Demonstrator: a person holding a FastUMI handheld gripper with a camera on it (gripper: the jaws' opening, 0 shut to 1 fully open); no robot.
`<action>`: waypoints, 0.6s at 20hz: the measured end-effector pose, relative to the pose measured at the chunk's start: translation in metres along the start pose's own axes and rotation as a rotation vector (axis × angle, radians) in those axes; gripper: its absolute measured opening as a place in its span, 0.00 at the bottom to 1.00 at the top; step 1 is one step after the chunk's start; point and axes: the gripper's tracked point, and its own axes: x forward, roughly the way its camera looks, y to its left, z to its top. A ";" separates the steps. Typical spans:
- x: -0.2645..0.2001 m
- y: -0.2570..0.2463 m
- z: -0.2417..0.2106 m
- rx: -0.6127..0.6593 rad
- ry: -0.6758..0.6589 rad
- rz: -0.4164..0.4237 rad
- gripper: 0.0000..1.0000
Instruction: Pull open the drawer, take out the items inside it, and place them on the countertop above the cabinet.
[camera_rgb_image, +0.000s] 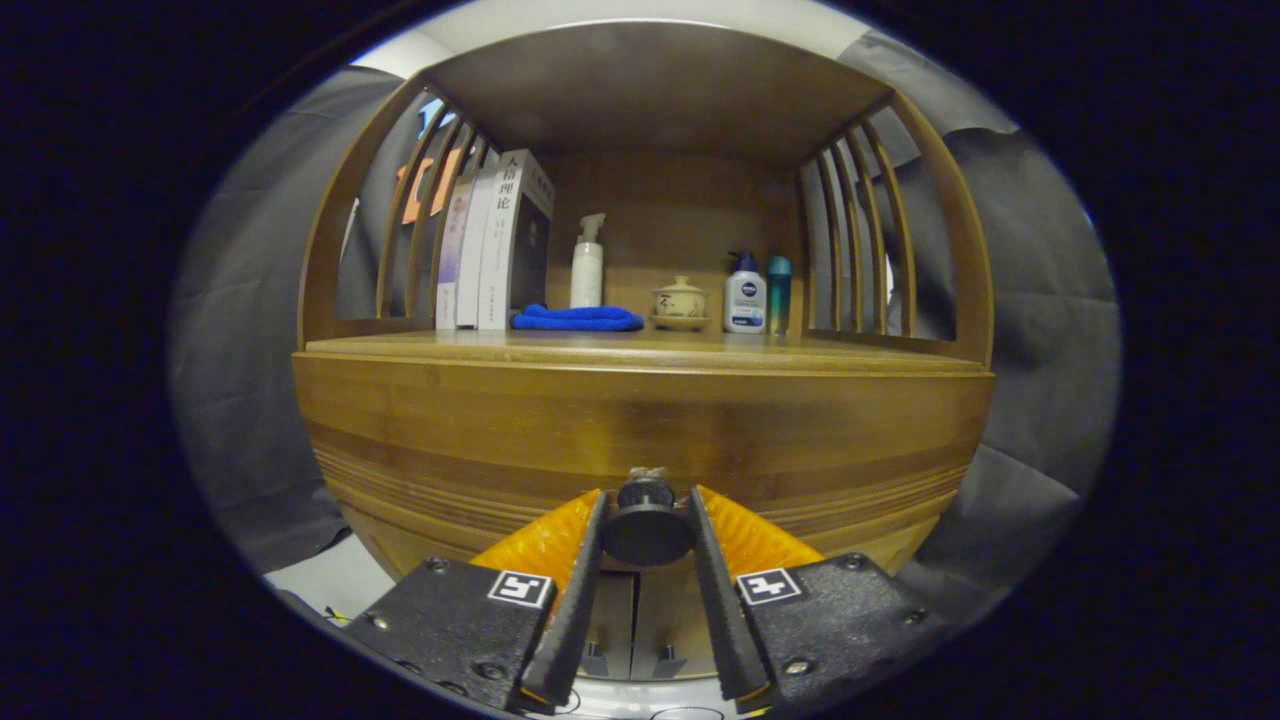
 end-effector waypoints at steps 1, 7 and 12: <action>0.000 -0.002 0.001 0.001 0.000 -0.014 0.52; -0.002 0.000 -0.001 0.018 0.046 0.002 0.39; -0.010 -0.003 -0.004 -0.009 0.061 0.008 0.37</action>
